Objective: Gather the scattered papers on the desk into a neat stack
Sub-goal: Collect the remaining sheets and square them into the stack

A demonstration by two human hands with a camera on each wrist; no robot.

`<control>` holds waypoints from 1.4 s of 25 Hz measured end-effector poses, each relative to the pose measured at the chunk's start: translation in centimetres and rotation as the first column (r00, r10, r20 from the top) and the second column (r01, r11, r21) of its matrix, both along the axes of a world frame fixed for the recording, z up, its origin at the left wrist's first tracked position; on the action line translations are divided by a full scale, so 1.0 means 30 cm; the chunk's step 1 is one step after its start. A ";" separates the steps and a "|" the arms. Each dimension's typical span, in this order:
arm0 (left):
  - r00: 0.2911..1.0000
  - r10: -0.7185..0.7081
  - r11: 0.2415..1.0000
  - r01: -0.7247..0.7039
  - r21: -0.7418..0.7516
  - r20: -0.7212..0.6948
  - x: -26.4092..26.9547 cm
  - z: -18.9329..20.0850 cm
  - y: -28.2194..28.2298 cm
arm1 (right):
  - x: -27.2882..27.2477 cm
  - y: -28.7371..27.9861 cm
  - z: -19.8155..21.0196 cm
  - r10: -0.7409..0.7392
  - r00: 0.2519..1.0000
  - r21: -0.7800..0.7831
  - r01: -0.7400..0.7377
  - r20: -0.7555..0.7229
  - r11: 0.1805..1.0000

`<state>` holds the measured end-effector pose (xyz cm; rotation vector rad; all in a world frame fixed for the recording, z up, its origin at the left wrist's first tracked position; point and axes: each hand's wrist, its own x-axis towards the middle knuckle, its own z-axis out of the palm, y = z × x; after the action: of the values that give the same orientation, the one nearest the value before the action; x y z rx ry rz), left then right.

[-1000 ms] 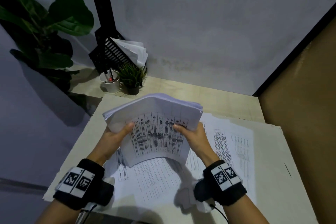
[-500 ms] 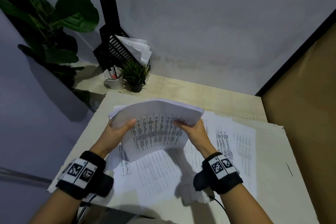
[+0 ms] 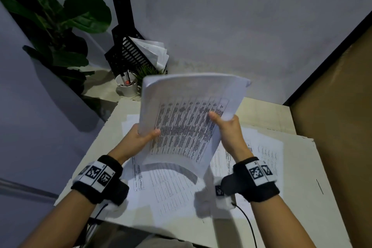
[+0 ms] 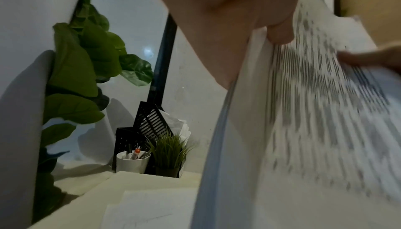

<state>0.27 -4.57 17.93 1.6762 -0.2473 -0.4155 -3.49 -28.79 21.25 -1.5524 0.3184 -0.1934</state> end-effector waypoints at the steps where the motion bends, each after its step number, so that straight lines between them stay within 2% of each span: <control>1: 0.998 -0.055 0.997 0.054 0.056 0.014 -0.001 -0.003 -0.014 | 0.008 -0.021 0.011 -0.026 1.000 0.027 0.025 0.017 0.999; 4: 0.998 -0.055 0.979 0.048 0.197 0.030 0.001 -0.063 -0.040 | 0.011 -0.063 -0.037 -0.028 0.997 0.001 0.029 -0.068 1.000; 6: 1.000 0.005 0.962 -0.003 0.274 -0.006 -0.001 -0.126 -0.030 | -0.018 -0.135 -0.160 -0.036 0.967 -0.025 0.031 -0.251 0.999; 7: 0.999 0.041 0.953 -0.031 0.302 -0.025 -0.011 -0.147 -0.020 | -0.052 -0.200 -0.249 -0.077 0.929 -0.086 0.049 -0.362 0.995; 8: 0.996 0.078 0.947 -0.065 0.314 -0.031 -0.017 -0.169 -0.005 | -0.100 -0.273 -0.333 -0.152 0.864 -0.179 0.073 -0.480 0.981; 9: 0.992 0.122 0.941 -0.104 0.323 -0.036 -0.030 -0.174 0.007 | -0.155 -0.348 -0.409 -0.254 0.768 -0.285 0.097 -0.587 0.953; 11: 0.977 0.210 0.922 -0.184 0.341 -0.040 -0.049 -0.177 0.027 | -0.271 -0.455 -0.510 -0.455 0.532 -0.476 0.107 -0.714 0.873; 12: 0.969 0.247 0.914 -0.223 0.339 -0.030 -0.056 -0.188 0.043 | -0.320 -0.480 -0.534 -0.543 0.428 -0.561 0.095 -0.723 0.822; 13: 0.962 0.270 0.909 -0.246 0.338 -0.027 -0.065 -0.182 0.055 | -0.354 -0.492 -0.537 -0.616 0.355 -0.632 0.087 -0.703 0.770; 14: 0.958 0.284 0.909 -0.258 0.327 -0.033 -0.073 -0.180 0.065 | -0.372 -0.496 -0.540 -0.664 0.323 -0.678 0.085 -0.674 0.730; 15: 0.954 0.296 0.906 -0.264 0.331 -0.048 -0.079 -0.186 0.071 | -0.378 -0.499 -0.540 -0.674 0.326 -0.690 0.084 -0.663 0.719; 19: 0.950 0.305 0.907 -0.268 0.324 -0.068 -0.082 -0.205 0.072 | -0.318 -0.486 -0.576 -0.552 0.418 -0.578 0.076 -0.721 0.812; 22: 0.947 0.318 0.900 -0.283 0.330 -0.055 -0.081 -0.217 0.044 | -0.299 -0.463 -0.607 -0.526 0.399 -0.581 -0.020 -0.751 0.814; 24: 0.943 0.325 0.905 -0.289 0.312 -0.070 -0.084 -0.216 0.030 | -0.288 -0.452 -0.613 -0.492 0.417 -0.533 0.019 -0.765 0.846; 27: 0.948 0.305 0.923 -0.271 0.273 -0.091 -0.076 -0.224 0.020 | -0.279 -0.456 -0.628 -0.435 0.487 -0.428 0.133 -0.757 0.894; 31: 0.950 0.295 0.934 -0.264 0.242 -0.099 -0.068 -0.229 0.024 | -0.303 -0.440 -0.640 -0.299 0.578 -0.251 0.163 -0.759 0.954; 33: 0.951 0.297 0.932 -0.268 0.243 -0.090 -0.068 -0.227 0.020 | -0.322 -0.451 -0.602 -0.312 0.629 -0.287 0.145 -0.712 0.947; 35: 0.950 0.298 0.934 -0.269 0.236 -0.098 -0.065 -0.231 0.018 | -0.340 -0.486 -0.533 -0.408 0.646 -0.441 0.120 -0.645 0.889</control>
<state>-1.69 -4.03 10.99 1.8595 0.1461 -0.3430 -13.69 -43.39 5.28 -1.8993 1.2235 0.1676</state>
